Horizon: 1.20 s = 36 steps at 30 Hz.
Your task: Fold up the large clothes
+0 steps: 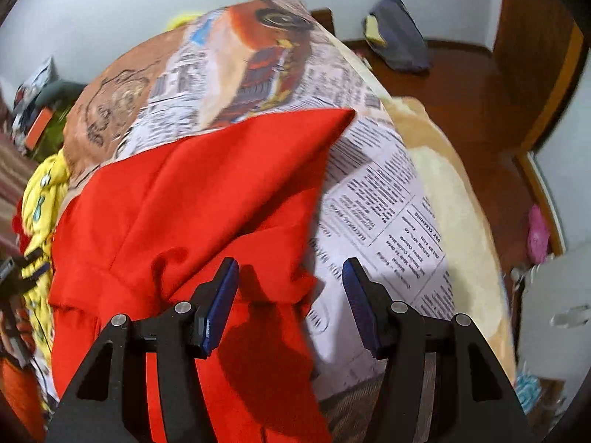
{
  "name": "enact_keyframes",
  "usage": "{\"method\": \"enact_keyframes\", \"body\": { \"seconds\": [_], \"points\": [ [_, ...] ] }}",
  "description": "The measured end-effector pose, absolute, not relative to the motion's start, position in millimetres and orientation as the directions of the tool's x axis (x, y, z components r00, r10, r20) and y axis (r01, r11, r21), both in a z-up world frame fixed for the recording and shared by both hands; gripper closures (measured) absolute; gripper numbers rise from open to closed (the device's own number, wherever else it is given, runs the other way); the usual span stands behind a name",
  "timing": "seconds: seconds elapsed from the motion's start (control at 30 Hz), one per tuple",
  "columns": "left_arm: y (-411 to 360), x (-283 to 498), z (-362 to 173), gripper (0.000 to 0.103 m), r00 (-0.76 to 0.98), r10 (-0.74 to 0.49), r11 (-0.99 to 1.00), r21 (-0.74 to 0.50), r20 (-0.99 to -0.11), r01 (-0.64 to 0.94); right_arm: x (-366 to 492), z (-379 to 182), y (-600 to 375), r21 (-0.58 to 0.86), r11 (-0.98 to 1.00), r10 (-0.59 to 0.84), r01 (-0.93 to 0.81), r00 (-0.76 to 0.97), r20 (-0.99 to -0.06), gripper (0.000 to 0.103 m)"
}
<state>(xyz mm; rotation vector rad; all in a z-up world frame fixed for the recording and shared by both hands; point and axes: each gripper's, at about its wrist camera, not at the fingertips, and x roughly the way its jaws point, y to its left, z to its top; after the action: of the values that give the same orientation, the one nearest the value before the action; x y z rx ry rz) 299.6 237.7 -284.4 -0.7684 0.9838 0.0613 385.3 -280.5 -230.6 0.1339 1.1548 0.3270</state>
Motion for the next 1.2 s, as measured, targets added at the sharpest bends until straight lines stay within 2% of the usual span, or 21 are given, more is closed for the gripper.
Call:
{"method": "enact_keyframes", "body": {
  "seconds": [0.13,0.3,0.53,0.57,0.63,0.67,0.73,0.8,0.93,1.13,1.2],
  "points": [
    [242.3,316.9,-303.1,0.028,0.568,-0.345,0.674,-0.619,-0.747,-0.404,393.3,-235.9,-282.9,0.333,0.928,0.373,-0.169,0.351,-0.859,0.049],
    [244.5,338.1,-326.7,0.028,0.542,-0.345,0.651,-0.612,-0.766,-0.450,408.2,-237.7,-276.3,0.385,0.906,0.423,-0.175,0.342,-0.839,0.049],
    [243.7,360.7,-331.7,0.028,0.547,-0.349,0.660,-0.614,-0.761,-0.433,427.4,-242.5,-261.2,0.409,0.893,0.450,-0.190,0.348,-0.822,0.046],
    [242.5,363.4,-330.8,0.030,0.546,-0.349,0.660,-0.614,-0.762,-0.434,429.3,-242.4,-260.0,0.416,0.890,0.456,-0.187,0.347,-0.820,0.046],
    [239.6,368.2,-329.7,0.051,0.536,-0.349,0.670,-0.605,-0.769,-0.431,430.7,-240.8,-260.1,0.434,0.883,0.470,-0.180,0.334,-0.817,0.046],
    [238.0,368.9,-328.3,0.055,0.535,-0.346,0.680,-0.599,-0.771,-0.423,430.3,-238.9,-260.4,0.445,0.877,0.480,-0.180,0.329,-0.813,0.046],
    [236.2,367.1,-324.0,0.070,0.546,-0.343,0.693,-0.598,-0.765,-0.402,427.5,-233.4,-261.5,0.455,0.870,0.493,-0.189,0.325,-0.807,0.046],
    [233.9,364.2,-317.1,0.078,0.558,-0.330,0.714,-0.588,-0.762,-0.381,423.2,-227.4,-264.3,0.471,0.860,0.510,-0.195,0.325,-0.796,0.046],
    [224.1,361.7,-301.5,0.083,0.566,-0.267,0.784,-0.517,-0.780,-0.344,417.6,-220.3,-270.8,0.508,0.842,0.538,-0.179,0.327,-0.777,0.046],
    [209.5,361.0,-282.6,0.084,0.570,-0.184,0.864,-0.409,-0.801,-0.294,416.6,-215.0,-277.7,0.581,0.802,0.590,-0.141,0.344,-0.730,0.045],
    [207.9,361.3,-281.2,0.084,0.566,-0.171,0.877,-0.387,-0.807,-0.286,420.8,-218.7,-274.7,0.561,0.818,0.566,-0.124,0.349,-0.747,0.044]
  ]
}}
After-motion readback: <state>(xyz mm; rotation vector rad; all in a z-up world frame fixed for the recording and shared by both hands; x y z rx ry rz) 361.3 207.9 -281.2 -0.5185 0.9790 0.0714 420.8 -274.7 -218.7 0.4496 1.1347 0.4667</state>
